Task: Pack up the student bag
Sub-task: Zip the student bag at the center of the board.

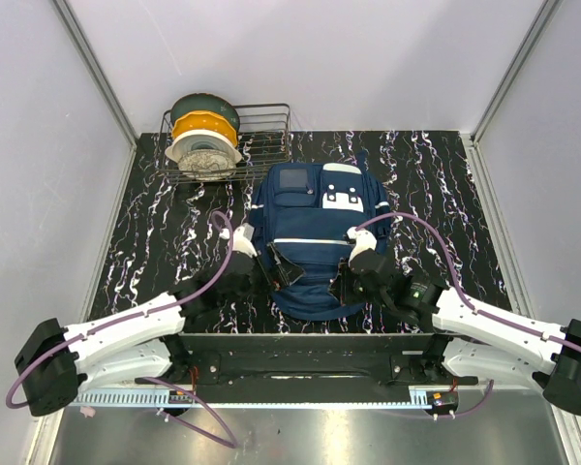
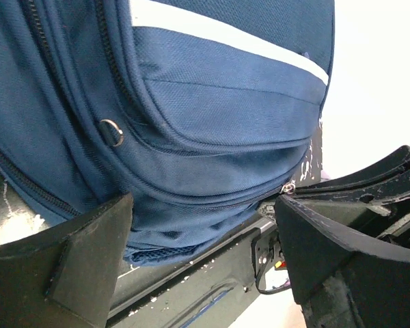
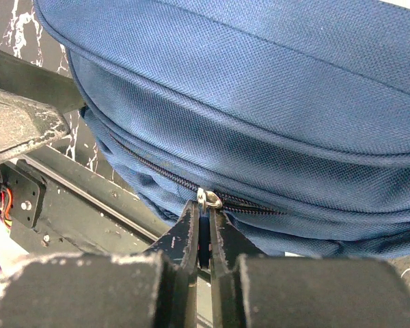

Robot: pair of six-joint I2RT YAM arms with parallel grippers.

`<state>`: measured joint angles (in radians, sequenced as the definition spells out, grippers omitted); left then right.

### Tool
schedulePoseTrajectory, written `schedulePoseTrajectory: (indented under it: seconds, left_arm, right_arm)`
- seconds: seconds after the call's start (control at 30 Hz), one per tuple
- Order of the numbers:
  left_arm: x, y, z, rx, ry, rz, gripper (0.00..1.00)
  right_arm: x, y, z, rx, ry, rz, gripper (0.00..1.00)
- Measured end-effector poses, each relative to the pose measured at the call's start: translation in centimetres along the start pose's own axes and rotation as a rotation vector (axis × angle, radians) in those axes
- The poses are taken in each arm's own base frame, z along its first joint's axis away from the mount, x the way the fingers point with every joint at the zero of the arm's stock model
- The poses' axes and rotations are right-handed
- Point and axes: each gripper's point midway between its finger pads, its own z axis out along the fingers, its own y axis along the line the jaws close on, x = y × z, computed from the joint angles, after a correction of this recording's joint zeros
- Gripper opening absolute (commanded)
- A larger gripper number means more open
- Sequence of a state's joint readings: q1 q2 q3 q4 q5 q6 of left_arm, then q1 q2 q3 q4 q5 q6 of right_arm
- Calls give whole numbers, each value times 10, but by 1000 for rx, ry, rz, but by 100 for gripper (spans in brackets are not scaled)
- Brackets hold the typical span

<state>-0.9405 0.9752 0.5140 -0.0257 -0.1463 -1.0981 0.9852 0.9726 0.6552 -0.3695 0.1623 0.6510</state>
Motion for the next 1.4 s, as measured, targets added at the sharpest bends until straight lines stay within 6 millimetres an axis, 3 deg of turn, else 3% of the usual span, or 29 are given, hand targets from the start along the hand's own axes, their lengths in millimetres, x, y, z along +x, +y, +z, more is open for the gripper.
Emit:
schedulePoseTrajectory:
  seconds: [0.17,0.37,0.43,0.53,0.57,0.67,0.9,1.27,1.4]
  left_arm:
    - [-4,10,-3,-52,-27,1,80]
    - [-2,22,11,-122,-41,2,63]
    - [-2,26,16,-142,-47,4,44]
    - [-3,29,21,-165,-57,10,26]
    - [-4,31,21,-173,-60,11,14]
    - [-9,31,21,-193,-83,16,0]
    - [-34,23,1,-193,-126,20,0]
    - [-81,61,-46,-218,-147,15,0]
    - [-87,66,-58,-187,-121,0,0]
  right_arm:
    - [-1,1,0,-5,-4,3,0]
    - [0,2,0,-12,2,3,0]
    - [0,3,0,-13,4,2,0]
    - [0,3,-1,-15,4,1,0]
    - [0,3,-1,-16,3,0,0]
    - [-1,2,-2,-17,-1,-6,0]
    - [-3,-9,-12,13,-33,-21,0]
    - [-3,-23,-16,90,-60,31,0]
    - [-7,-26,-11,123,-82,82,0]
